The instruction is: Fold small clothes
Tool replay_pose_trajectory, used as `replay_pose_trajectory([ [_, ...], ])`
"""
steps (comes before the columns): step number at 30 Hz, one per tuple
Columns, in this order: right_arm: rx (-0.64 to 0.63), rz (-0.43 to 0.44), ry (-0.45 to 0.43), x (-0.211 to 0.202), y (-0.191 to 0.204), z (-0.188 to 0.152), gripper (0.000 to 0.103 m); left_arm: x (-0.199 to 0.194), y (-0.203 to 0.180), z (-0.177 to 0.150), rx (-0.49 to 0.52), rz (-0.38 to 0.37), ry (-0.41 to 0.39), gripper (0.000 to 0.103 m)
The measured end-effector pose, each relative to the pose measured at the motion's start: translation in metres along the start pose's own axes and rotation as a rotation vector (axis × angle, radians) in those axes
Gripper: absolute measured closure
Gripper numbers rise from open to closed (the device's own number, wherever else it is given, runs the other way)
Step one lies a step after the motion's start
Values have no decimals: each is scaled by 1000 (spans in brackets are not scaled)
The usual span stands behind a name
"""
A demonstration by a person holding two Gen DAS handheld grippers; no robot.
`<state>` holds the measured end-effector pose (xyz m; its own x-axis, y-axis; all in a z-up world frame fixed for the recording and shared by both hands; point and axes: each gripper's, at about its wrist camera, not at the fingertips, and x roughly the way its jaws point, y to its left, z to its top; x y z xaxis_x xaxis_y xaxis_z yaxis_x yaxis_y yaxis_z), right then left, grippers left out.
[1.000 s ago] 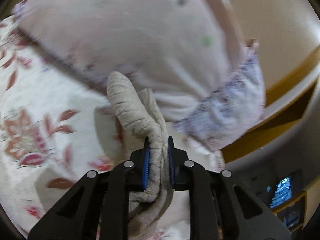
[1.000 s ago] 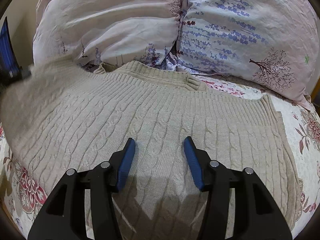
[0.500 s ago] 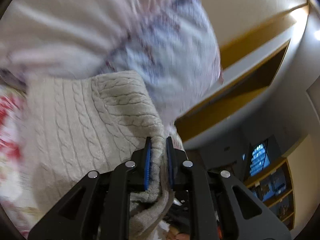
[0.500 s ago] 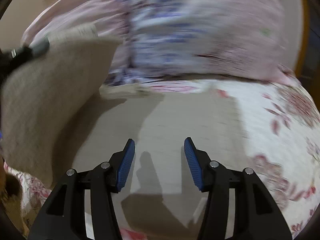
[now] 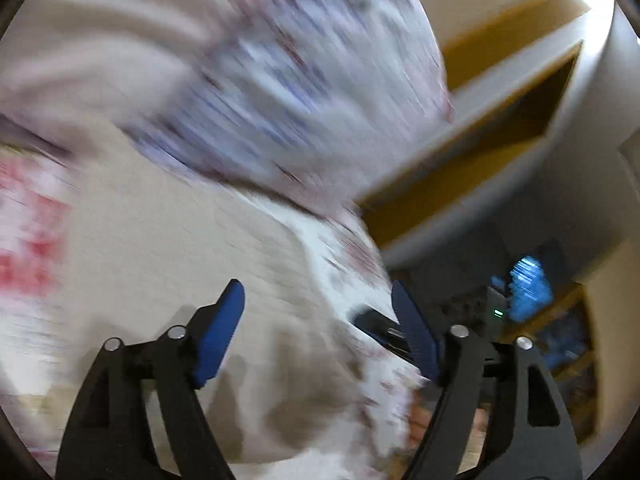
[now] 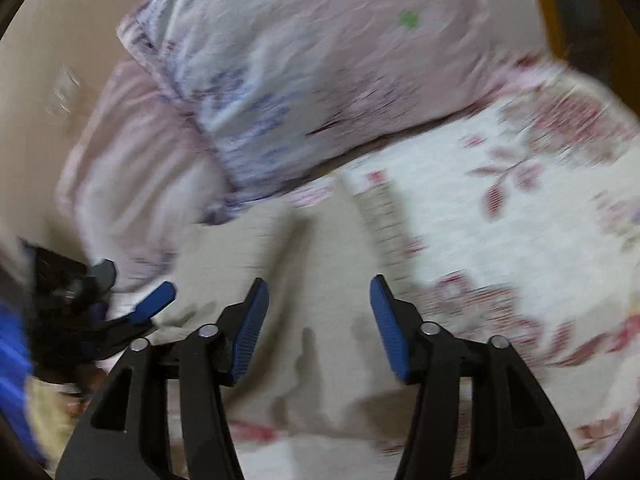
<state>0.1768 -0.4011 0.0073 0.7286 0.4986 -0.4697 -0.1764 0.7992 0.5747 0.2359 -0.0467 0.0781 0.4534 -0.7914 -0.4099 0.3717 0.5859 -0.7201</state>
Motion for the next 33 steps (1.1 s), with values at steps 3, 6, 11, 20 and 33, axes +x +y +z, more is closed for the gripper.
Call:
replay_pose_trajectory([
  [3,91,90,114,24,0,0,38,-27,25,6,-11,216,-77,26],
  [6,143,120,187,47,1,0,38,-31,58,5,-83,325,-54,26],
  [11,180,172,242,73,6,0,57,-13,81,-3,-163,307,59,27],
  [20,25,93,112,85,25,12,87,0,71,-10,-127,254,89,26],
  [33,-183,-128,-124,17,10,9,88,8,45,-21,-8,227,125,25],
])
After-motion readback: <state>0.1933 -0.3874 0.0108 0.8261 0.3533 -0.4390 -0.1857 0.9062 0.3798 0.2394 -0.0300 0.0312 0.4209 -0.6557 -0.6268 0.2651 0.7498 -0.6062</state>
